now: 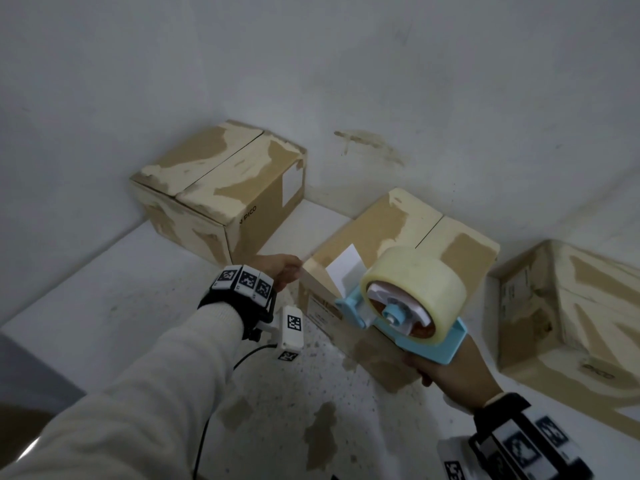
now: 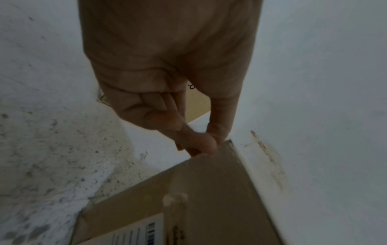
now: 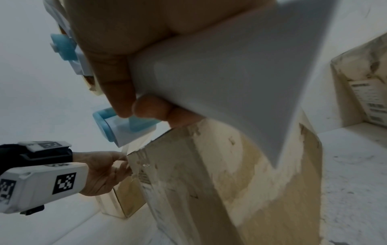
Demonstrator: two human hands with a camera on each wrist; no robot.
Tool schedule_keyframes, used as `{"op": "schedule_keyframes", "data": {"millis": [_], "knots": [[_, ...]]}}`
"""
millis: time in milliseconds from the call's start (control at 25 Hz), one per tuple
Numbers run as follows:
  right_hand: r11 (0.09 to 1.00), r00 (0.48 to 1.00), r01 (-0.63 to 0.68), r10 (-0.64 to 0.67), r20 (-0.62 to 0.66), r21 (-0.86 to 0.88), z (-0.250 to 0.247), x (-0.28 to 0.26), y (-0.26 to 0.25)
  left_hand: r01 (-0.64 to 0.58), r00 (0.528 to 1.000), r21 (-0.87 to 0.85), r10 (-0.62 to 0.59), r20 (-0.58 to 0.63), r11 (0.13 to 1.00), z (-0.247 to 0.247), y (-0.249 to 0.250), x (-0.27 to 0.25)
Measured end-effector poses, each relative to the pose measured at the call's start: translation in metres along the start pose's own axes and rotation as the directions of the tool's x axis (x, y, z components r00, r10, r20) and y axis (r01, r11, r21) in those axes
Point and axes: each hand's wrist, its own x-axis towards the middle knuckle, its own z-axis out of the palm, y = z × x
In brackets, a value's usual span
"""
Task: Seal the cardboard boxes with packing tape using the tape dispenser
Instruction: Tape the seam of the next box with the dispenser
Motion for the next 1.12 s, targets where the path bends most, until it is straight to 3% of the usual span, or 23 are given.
{"op": "schedule_keyframes", "data": {"millis": [160,240,280,320,360,400,440,480,520,560,600,640,800,960,1120], "knots": [[0.999,1.0,0.011,-0.011,-0.01,-0.037,0.0,0.001,0.002,-0.008,0.997,0.034,0.011,-0.08,0.999,-0.003,-0.013,-0.002],[1.0,1.0,-0.001,0.001,-0.009,-0.03,0.0,0.0,0.001,-0.029,0.989,0.144,0.049,-0.137,0.989,-0.009,-0.02,-0.004],[1.0,1.0,-0.008,0.008,-0.007,-0.03,0.0,-0.001,0.0,-0.088,0.969,0.224,0.136,-0.206,0.971,-0.01,-0.021,-0.005],[1.0,1.0,-0.013,0.013,-0.005,-0.025,0.0,0.0,-0.001,-0.191,0.919,0.289,0.274,-0.283,0.938,-0.009,-0.019,-0.01],[1.0,1.0,-0.014,0.014,-0.002,-0.02,0.0,0.0,-0.002,-0.332,0.838,0.359,0.447,-0.312,0.872,-0.004,-0.015,-0.019],[1.0,1.0,-0.013,0.013,0.001,-0.023,0.0,0.001,-0.002,-0.457,0.754,0.455,0.604,-0.257,0.764,0.004,-0.008,-0.03],[0.999,1.0,-0.011,0.011,0.008,-0.034,0.0,0.002,-0.002,-0.531,0.708,0.579,0.699,-0.098,0.619,0.014,-0.004,-0.041],[0.999,1.0,-0.007,0.008,0.02,-0.046,0.0,0.001,-0.003,-0.548,0.709,0.709,0.696,0.113,0.444,0.027,-0.003,-0.049],[0.999,0.999,-0.002,0.004,0.032,-0.046,0.0,0.001,-0.004,-0.511,0.747,0.82,0.605,0.276,0.258,0.037,-0.006,-0.051],[0.999,0.999,0.001,0.001,0.038,-0.037,0.001,0.0,-0.005,-0.447,0.791,0.89,0.504,0.347,0.089,0.043,-0.012,-0.048],[1.0,0.999,0.0,0.001,0.038,-0.028,0.002,0.0,-0.007,-0.375,0.824,0.926,0.445,0.35,-0.033,0.046,-0.016,-0.044],[1.0,0.999,0.002,-0.001,0.036,-0.031,0.001,0.001,-0.009,-0.314,0.844,0.944,0.426,0.327,-0.103,0.047,-0.017,-0.042],[0.996,0.997,-0.007,0.014,0.082,-0.083,-0.006,-0.003,-0.011,-0.228,0.862,0.967,0.439,0.255,-0.115,0.052,-0.022,-0.04],[0.992,0.992,-0.117,0.119,0.04,-0.05,-0.03,-0.037,0.005,-0.229,0.855,0.972,0.467,0.228,-0.054,0.056,-0.025,-0.04],[0.989,0.989,-0.146,0.147,0.023,-0.038,-0.057,-0.075,0.022,-0.213,0.856,0.976,0.472,0.209,-0.046,0.058,-0.025,-0.043]]}}
